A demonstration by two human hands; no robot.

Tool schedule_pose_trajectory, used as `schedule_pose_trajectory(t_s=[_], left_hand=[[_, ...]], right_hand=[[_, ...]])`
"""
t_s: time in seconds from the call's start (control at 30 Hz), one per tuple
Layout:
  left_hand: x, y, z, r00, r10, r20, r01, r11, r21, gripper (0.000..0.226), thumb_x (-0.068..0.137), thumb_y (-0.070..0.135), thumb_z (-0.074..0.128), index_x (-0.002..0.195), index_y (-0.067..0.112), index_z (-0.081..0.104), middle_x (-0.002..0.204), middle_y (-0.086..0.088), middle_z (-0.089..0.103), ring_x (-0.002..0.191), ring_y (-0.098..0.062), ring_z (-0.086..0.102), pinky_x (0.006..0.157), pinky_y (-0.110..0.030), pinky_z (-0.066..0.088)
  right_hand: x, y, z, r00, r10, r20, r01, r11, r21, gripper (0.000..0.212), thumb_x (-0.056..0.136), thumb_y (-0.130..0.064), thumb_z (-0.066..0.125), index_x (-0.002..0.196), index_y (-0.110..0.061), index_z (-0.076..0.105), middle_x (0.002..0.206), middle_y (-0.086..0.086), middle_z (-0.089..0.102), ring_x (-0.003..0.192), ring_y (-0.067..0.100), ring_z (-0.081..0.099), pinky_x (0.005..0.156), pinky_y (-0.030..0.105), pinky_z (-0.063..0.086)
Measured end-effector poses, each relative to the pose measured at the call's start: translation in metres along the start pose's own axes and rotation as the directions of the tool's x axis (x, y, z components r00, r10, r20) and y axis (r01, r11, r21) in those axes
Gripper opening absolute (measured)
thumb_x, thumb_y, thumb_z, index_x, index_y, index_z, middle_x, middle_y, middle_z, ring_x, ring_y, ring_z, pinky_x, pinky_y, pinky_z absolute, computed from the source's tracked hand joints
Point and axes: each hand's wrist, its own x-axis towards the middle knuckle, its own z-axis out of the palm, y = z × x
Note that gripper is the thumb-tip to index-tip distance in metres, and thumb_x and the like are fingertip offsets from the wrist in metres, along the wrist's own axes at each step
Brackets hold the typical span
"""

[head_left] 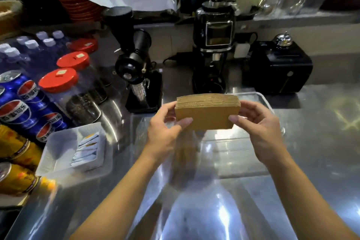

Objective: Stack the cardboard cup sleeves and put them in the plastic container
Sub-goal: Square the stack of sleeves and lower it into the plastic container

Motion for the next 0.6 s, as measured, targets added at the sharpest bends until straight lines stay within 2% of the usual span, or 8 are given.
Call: schedule_pose_trajectory(t_s=[0.07,0.13,0.23,0.33,0.43,0.5,0.6], left_hand=[[0.014,0.001,0.022,0.999,-0.005,0.037,0.008,0.998,-0.057,0.037,0.073,0.006,0.072,0.1,0.029,0.059,0.092,0.01,0.067,0.082,0.001,0.064,0.078,-0.018,0.052],[0.029,-0.005,0.044,0.997,-0.053,0.06,0.058,0.994,-0.096,0.032,0.076,0.006,0.07,0.101,0.023,0.059,0.092,0.008,0.067,0.08,0.002,0.064,0.073,-0.015,0.051],[0.048,-0.021,0.078,0.982,-0.173,0.072,0.178,0.981,-0.072,0.024,0.079,0.01,0.068,0.101,0.017,0.06,0.089,0.007,0.067,0.079,-0.003,0.065,0.071,-0.016,0.051],[0.062,-0.04,0.108,0.938,-0.339,0.073,0.344,0.937,-0.065,0.023,0.083,0.008,0.063,0.106,0.006,0.06,0.09,-0.003,0.067,0.079,-0.012,0.063,0.06,-0.014,0.051],[0.073,-0.061,0.128,0.887,-0.462,0.014,0.457,0.88,0.13,0.02,0.085,0.015,0.061,0.102,0.005,0.063,0.094,-0.01,0.066,0.082,-0.023,0.061,0.065,-0.028,0.049],[0.079,-0.074,0.133,0.861,-0.508,-0.029,0.499,0.831,0.245,0.025,0.086,0.022,0.06,0.104,0.006,0.062,0.095,-0.007,0.064,0.085,-0.022,0.058,0.07,-0.028,0.041],[0.084,-0.09,0.135,0.825,-0.563,-0.041,0.558,0.802,0.212,0.031,0.085,0.026,0.059,0.109,0.006,0.06,0.103,-0.008,0.066,0.094,-0.024,0.06,0.077,-0.032,0.044]], right_hand=[[0.015,0.0,-0.017,0.999,0.035,-0.03,-0.035,0.999,-0.001,0.033,0.068,0.001,0.073,0.096,-0.016,0.066,0.084,-0.004,0.074,0.082,0.009,0.068,0.068,0.015,0.054],[0.031,0.004,-0.033,0.99,0.115,-0.076,-0.115,0.993,0.007,0.031,0.068,-0.003,0.074,0.095,-0.016,0.066,0.087,0.0,0.071,0.079,0.01,0.067,0.063,0.016,0.054],[0.052,0.019,-0.053,0.954,0.25,-0.162,-0.254,0.967,-0.006,0.024,0.072,-0.005,0.074,0.09,-0.017,0.065,0.084,-0.001,0.067,0.069,0.005,0.065,0.055,0.016,0.051],[0.07,0.039,-0.066,0.895,0.398,-0.2,-0.412,0.911,-0.033,0.029,0.076,-0.002,0.071,0.102,-0.001,0.061,0.082,0.006,0.064,0.061,0.006,0.064,0.05,0.018,0.049],[0.085,0.058,-0.07,0.821,0.525,-0.227,-0.551,0.832,-0.067,0.03,0.08,-0.002,0.067,0.107,0.003,0.056,0.092,0.014,0.057,0.075,0.019,0.055,0.055,0.025,0.042],[0.093,0.069,-0.07,0.781,0.58,-0.232,-0.609,0.789,-0.077,0.022,0.081,-0.002,0.066,0.099,-0.001,0.055,0.096,0.017,0.055,0.079,0.022,0.053,0.056,0.026,0.042],[0.105,0.081,-0.069,0.744,0.635,-0.208,-0.662,0.743,-0.098,0.013,0.082,0.0,0.064,0.083,-0.007,0.053,0.089,0.017,0.053,0.072,0.021,0.05,0.055,0.026,0.04]])
